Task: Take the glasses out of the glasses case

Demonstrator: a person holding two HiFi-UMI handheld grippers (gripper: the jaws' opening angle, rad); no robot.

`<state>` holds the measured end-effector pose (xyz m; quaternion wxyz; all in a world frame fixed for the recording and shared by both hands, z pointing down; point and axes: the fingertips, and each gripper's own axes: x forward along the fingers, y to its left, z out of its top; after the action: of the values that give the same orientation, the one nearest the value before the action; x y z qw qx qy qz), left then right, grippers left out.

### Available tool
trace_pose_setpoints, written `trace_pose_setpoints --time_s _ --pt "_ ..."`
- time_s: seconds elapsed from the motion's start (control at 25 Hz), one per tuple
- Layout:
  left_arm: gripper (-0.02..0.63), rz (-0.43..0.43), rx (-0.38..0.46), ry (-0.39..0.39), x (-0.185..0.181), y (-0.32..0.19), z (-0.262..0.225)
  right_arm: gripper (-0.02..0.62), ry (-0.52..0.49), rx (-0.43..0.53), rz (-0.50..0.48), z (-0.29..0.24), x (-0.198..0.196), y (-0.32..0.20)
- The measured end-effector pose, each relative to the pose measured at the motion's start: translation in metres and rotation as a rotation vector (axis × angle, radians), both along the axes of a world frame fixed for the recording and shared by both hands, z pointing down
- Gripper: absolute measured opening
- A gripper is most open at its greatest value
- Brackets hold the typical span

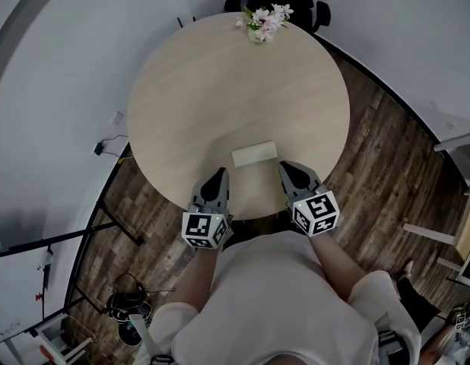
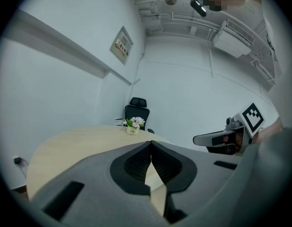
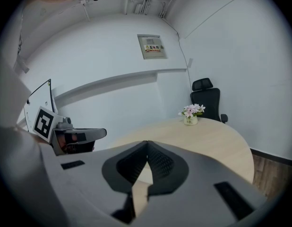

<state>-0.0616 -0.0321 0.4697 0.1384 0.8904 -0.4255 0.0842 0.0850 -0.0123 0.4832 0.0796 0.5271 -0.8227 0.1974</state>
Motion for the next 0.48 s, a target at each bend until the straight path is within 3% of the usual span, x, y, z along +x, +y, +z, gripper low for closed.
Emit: trace_pose_setpoints --time_s 0.16,0.48 --pt "0.008 0.062 0.013 -0.07 0.007 0.003 0.01 0.012 0.0 -0.01 -0.004 0.003 -0.002 0.001" --pt "0.008 0.198 0.077 -0.327 0.021 0.002 0.033 0.012 -0.008 -0.027 -0.001 0.01 -0.004 0.003"
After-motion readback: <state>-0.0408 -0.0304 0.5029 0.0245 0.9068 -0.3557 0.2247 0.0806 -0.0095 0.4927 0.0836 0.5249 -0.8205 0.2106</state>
